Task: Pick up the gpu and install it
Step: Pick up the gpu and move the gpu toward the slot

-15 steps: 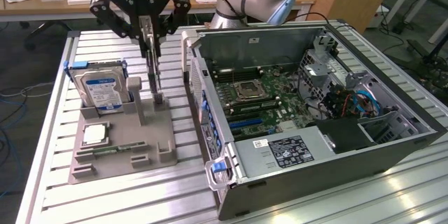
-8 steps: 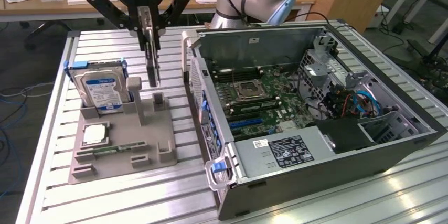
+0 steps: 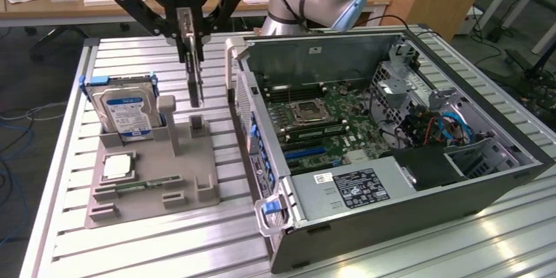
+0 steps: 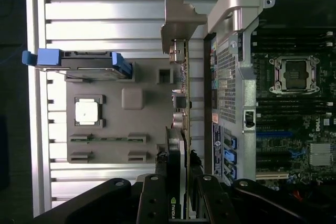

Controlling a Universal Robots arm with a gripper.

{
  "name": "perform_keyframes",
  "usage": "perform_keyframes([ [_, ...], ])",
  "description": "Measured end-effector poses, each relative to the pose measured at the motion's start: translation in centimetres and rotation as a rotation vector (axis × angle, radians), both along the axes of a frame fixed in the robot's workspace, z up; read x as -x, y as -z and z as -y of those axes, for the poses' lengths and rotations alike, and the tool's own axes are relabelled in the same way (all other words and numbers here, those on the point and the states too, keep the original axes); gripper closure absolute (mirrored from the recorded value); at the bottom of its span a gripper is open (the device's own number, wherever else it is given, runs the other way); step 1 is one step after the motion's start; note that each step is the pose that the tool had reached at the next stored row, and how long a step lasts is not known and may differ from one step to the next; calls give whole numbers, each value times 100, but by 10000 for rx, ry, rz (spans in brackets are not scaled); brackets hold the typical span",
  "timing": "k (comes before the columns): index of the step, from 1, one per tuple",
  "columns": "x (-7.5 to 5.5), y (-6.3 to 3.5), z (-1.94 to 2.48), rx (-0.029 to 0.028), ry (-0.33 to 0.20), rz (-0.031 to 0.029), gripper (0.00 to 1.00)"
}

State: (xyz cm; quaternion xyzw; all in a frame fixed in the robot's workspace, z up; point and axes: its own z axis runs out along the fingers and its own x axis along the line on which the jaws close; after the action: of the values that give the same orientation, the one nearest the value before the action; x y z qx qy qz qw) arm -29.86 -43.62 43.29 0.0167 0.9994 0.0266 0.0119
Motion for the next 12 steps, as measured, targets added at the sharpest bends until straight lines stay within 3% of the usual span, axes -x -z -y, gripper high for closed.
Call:
perform_keyframes([
  [12, -359, -1, -7, -8, 0, -2, 73],
])
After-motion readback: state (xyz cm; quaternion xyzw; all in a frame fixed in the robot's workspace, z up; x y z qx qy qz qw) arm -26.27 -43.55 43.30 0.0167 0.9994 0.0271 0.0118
